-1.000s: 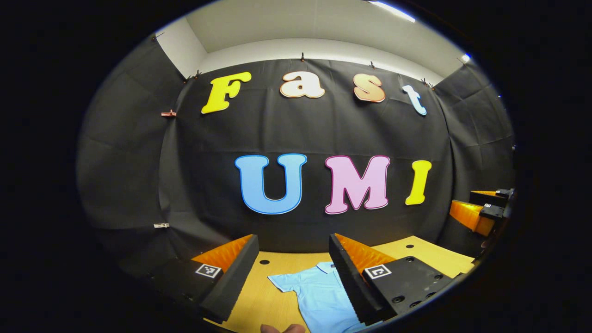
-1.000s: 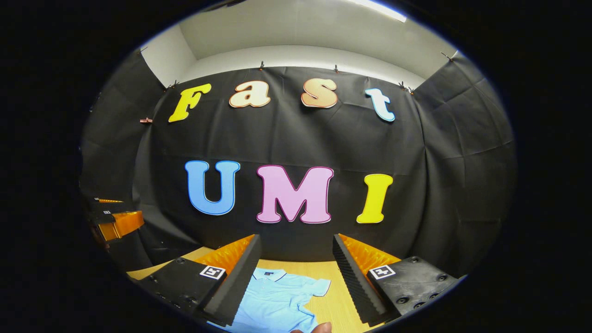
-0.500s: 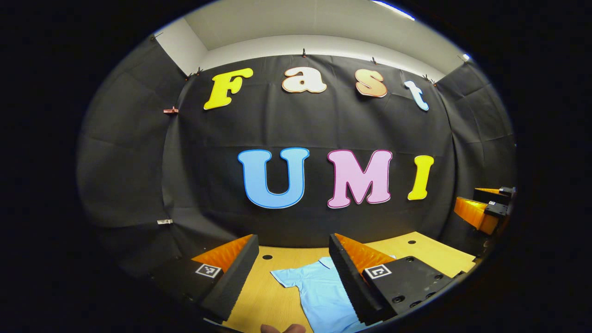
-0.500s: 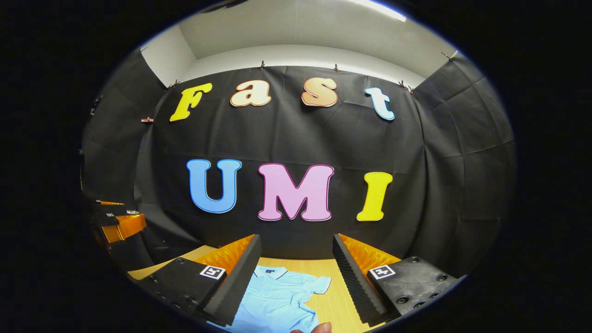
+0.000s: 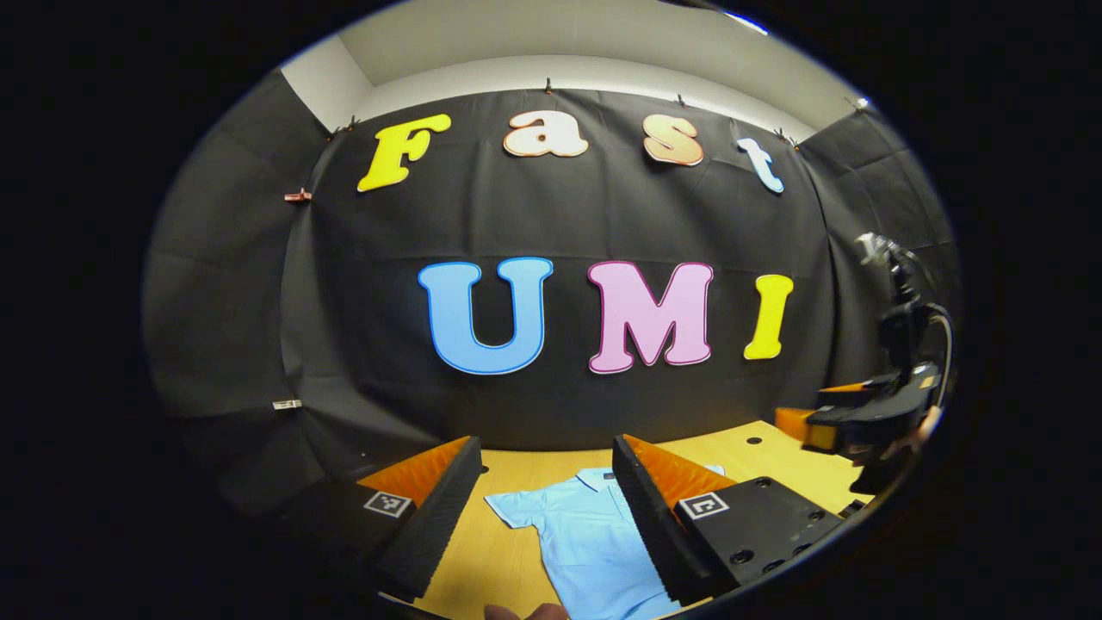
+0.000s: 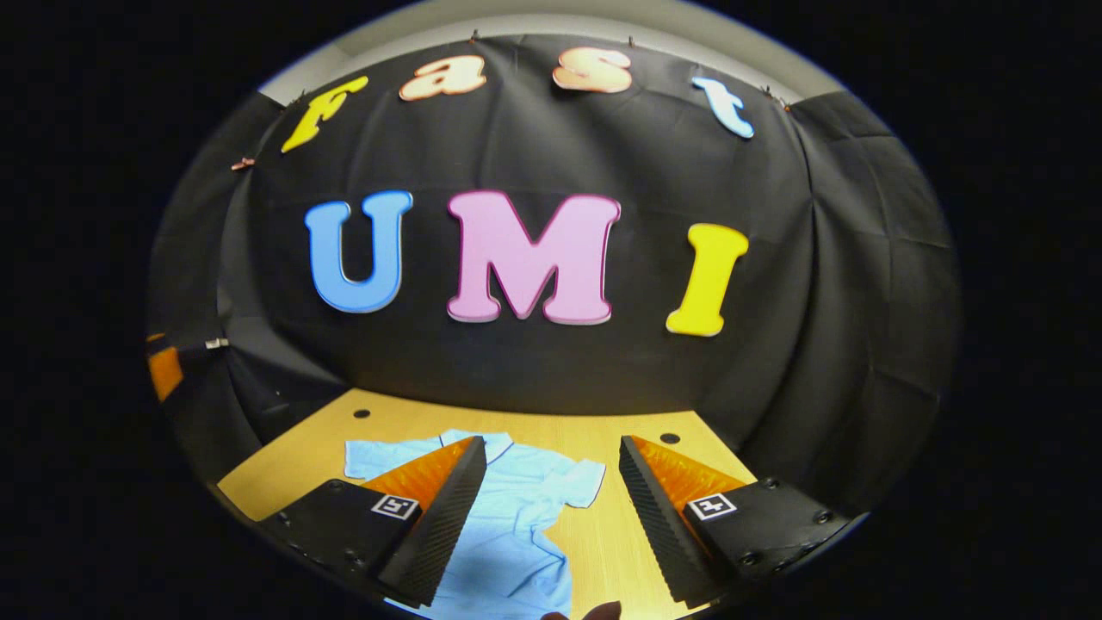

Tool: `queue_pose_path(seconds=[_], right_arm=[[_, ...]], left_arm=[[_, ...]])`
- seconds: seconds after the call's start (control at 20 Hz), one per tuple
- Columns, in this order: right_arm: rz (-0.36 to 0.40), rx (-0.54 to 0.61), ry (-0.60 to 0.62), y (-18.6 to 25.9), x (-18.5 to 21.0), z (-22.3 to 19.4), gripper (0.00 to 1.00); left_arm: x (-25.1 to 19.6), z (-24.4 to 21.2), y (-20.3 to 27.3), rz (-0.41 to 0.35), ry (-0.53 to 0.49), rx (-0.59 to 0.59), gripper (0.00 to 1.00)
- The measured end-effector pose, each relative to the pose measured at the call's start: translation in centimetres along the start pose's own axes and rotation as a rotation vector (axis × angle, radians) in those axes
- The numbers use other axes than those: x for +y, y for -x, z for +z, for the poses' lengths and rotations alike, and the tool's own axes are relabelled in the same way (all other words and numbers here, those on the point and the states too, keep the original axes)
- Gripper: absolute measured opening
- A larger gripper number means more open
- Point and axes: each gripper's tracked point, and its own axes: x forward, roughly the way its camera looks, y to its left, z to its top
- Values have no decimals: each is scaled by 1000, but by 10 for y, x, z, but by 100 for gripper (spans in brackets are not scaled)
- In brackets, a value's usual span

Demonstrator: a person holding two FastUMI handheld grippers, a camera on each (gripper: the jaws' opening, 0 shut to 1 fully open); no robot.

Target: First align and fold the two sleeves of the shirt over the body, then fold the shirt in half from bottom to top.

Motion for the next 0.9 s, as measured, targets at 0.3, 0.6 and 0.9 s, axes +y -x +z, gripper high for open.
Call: queue_pose_path(seconds=[0.3, 0.6, 0.9], right_arm=[[-10, 262, -72, -145, -36, -95, 98], [-33, 460, -101, -230, -50, -181, 98], [-35, 569, -109, -264, -50, -226, 98]], left_arm=[[-17, -11, -19, 50, -8, 33, 97], [-17, -29, -40, 107, -12, 81, 97], [-11, -41, -58, 147, -19, 115, 97]])
